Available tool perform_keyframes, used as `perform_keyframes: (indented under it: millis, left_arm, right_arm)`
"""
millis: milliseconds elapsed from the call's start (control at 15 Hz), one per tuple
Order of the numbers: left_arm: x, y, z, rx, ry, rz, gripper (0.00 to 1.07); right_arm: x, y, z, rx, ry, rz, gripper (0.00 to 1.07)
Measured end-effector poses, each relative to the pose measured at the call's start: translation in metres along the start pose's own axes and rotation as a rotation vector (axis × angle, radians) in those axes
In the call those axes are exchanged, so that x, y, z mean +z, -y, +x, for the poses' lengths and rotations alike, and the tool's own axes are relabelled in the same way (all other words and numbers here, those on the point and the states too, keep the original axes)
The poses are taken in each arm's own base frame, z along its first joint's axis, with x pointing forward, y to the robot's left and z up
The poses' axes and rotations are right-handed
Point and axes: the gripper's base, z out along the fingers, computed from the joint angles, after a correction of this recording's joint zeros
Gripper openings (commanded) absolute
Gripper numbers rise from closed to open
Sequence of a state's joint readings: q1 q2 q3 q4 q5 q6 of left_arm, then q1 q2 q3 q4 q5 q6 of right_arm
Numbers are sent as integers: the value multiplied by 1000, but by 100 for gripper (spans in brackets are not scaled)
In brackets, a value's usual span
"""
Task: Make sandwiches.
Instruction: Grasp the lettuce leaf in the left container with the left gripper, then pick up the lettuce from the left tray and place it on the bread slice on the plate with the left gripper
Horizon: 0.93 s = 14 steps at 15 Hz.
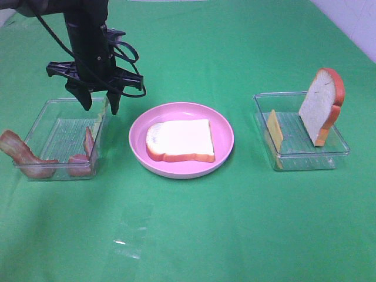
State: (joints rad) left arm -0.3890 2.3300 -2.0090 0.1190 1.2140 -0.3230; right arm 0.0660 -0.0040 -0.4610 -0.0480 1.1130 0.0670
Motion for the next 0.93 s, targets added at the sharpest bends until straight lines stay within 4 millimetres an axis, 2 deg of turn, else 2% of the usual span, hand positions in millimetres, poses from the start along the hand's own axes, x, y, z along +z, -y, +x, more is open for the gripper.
perform_keyframes:
  millis: [400, 667, 800, 933]
  left_arm:
    - [0, 1, 0, 19, -4, 12, 0]
    - [0, 1, 0, 36, -3, 14, 0]
    - [-8, 0, 0, 35, 11, 18, 0]
    - [-33, -1, 0, 28, 59, 39, 0]
  right_arm:
    - [0, 0, 0, 0, 0, 0, 77]
    - [0, 0, 0, 0, 0, 0, 77]
    - [0, 0, 0, 0, 0, 0, 77]
    - [0, 0, 0, 0, 0, 0, 77]
